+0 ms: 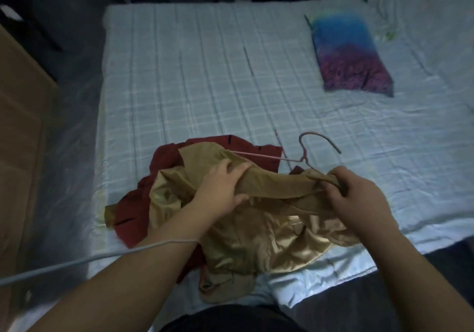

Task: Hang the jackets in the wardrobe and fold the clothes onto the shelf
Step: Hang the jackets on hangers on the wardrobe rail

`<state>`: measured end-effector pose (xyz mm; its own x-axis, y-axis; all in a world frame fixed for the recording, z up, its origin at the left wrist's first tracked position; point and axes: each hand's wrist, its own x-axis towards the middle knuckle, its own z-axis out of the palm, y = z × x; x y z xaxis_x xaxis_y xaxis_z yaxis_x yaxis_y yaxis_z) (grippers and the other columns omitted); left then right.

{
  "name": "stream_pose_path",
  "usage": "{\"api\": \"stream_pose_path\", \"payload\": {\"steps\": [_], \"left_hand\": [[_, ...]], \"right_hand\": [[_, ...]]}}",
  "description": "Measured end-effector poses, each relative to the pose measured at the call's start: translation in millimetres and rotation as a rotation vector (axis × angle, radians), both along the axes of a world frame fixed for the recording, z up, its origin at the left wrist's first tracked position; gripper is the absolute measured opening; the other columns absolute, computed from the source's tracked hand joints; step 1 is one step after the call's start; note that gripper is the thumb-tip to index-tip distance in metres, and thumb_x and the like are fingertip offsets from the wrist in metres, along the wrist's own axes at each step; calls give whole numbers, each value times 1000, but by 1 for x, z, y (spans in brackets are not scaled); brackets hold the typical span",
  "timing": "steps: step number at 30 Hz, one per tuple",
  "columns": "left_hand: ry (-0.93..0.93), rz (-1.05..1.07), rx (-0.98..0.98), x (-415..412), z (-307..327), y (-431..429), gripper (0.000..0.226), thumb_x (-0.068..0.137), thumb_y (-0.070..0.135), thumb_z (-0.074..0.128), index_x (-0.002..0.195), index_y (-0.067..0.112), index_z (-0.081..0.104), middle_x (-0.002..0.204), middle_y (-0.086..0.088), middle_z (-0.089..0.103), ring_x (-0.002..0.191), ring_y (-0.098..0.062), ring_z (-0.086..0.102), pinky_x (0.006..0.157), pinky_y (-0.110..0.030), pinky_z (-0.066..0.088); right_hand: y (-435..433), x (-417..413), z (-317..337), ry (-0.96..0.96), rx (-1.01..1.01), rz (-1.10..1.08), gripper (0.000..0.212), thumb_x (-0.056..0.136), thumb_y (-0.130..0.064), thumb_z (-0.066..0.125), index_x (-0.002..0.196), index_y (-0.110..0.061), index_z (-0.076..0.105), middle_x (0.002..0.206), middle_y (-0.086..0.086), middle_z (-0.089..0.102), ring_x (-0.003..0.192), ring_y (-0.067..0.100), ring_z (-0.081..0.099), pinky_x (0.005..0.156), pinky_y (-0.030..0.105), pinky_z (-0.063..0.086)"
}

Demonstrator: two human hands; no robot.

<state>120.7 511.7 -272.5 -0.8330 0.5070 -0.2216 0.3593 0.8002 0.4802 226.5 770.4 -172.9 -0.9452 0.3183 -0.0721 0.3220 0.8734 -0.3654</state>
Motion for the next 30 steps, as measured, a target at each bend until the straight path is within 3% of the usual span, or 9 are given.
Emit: {"api": "stream_pose_path", "payload": {"steps": [4,7,11,15,19,22,25,28,30], "left_hand": [[175,-30,83,20,10,8,49,92,43,59,139,39,45,114,1,45,107,-20,44,96,-40,43],[249,5,175,27,13,6,25,95,28,55,119,31,63,106,3,51,102,-19,45,92,-41,42],[283,10,207,38,15,-9,20,94,23,52,111,29,61,113,9,60,109,-16,52,96,-40,40],[253,-40,143,42,17,-30,20,96,27,49,113,31,58,105,9,63,99,-18,56,85,-41,45],[396,-72,120,34,37,-54,29,93,33,39,109,25,63,94,4,59,91,-23,53,78,-36,32],[456,-127,177,22,71,-65,38,90,33,34,111,24,64,96,2,58,89,-22,51,80,-37,34],[481,-141,260,13,107,-67,30,92,29,43,110,24,66,101,-3,58,92,-26,52,82,-38,40],[434,-73,177,19,152,-59,23,94,22,60,114,26,69,131,-9,54,120,-34,48,104,-45,39],[247,50,119,32,190,-53,27,99,28,57,125,30,62,143,-4,46,134,-28,41,108,-35,34]], "right_hand": [[0,31,23,26,-5,-19,14,90,-34,62,80,-29,54,62,-7,58,63,11,57,58,38,48],[-2,48,26,7,19,-29,12,90,-35,62,81,-29,56,63,-8,59,64,11,57,59,38,49],[-4,58,27,-30,172,-21,18,89,-48,57,82,-31,54,73,-11,57,69,13,54,60,34,45],[-5,56,31,-68,316,78,25,89,-56,50,83,-32,51,74,-10,52,67,10,53,57,31,44],[-6,38,49,-139,400,269,28,90,-59,48,80,-34,54,72,-13,53,66,4,52,56,29,44],[-3,26,77,-156,329,423,21,90,-53,53,81,-35,59,70,-14,58,68,2,54,61,32,47],[2,21,107,-37,86,503,23,87,-48,54,75,-30,61,67,-10,59,67,6,58,61,34,47],[11,15,127,171,-62,521,23,83,-45,56,71,-25,60,68,-8,59,68,10,59,62,36,45],[22,11,132,247,-119,502,20,89,-38,60,73,-26,62,69,-9,61,69,8,59,62,35,46]]}}
